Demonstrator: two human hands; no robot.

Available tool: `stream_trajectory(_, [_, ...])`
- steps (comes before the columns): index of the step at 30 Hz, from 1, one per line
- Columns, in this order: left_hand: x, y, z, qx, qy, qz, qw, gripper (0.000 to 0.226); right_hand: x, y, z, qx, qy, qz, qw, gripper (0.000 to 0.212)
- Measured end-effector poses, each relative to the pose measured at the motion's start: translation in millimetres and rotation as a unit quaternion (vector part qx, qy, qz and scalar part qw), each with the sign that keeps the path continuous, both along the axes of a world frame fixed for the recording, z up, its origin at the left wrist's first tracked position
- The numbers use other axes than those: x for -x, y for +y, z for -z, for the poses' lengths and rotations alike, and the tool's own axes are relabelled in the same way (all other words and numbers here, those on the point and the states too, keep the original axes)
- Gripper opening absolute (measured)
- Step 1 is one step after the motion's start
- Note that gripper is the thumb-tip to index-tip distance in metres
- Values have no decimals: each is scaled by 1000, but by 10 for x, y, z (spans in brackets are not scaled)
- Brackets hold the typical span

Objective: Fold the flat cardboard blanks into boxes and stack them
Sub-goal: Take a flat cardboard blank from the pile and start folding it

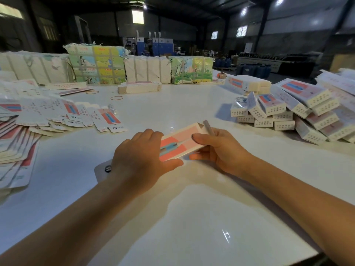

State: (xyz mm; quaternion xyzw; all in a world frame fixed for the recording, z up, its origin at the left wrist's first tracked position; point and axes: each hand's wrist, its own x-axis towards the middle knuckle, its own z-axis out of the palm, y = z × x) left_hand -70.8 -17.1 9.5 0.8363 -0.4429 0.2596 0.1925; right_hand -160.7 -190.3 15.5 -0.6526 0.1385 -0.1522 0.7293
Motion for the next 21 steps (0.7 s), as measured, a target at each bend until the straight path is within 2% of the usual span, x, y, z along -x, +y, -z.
stream_trajectory(1, [10, 0, -3, -4, -3, 6, 1000, 63, 8, 20, 24, 140, -11, 33, 990, 11])
stream_trajectory(2, [16, -1, 2, -8, -17, 9, 1000, 61, 18, 35, 57, 304, -7, 68, 950, 17])
stream_trajectory(3, [22, -6, 8, -5, -35, 11, 999, 60, 21, 46, 94, 440, 5, 96, 893, 23])
stream_trajectory(4, [28, -12, 16, -2, -48, 15, 999, 59, 27, 53, 121, 515, 11, 108, 850, 25])
stream_trajectory(5, [30, -19, 26, 2, -55, 21, 998, 59, 40, 62, 140, 533, 5, 109, 839, 24])
stream_trajectory(6, [36, -21, 31, 7, -57, 26, 998, 59, 51, 74, 145, 522, -3, 100, 847, 21])
stream_trajectory(7, [41, -18, 30, 14, -57, 28, 998, 59, 60, 94, 133, 476, -14, 87, 875, 20])
stream_trajectory(9, [43, -3, 17, 26, -50, 29, 998, 63, 42, 104, 104, 317, -45, 58, 945, 29])
stream_trajectory(11, [36, 10, 1, 33, -42, 31, 998, 67, 15, 94, 47, 181, -61, 41, 981, 35])
stream_trajectory(13, [31, 18, -10, 34, -38, 31, 998, 68, 1, 76, 28, 122, -77, 33, 989, 33])
stream_trajectory(16, [34, 19, -12, 30, -38, 26, 998, 67, -2, 44, 17, 89, -92, 32, 991, 34])
stream_trajectory(21, [19, 17, 5, 19, -47, 20, 999, 68, 16, 10, 22, 123, -95, 27, 987, 36])
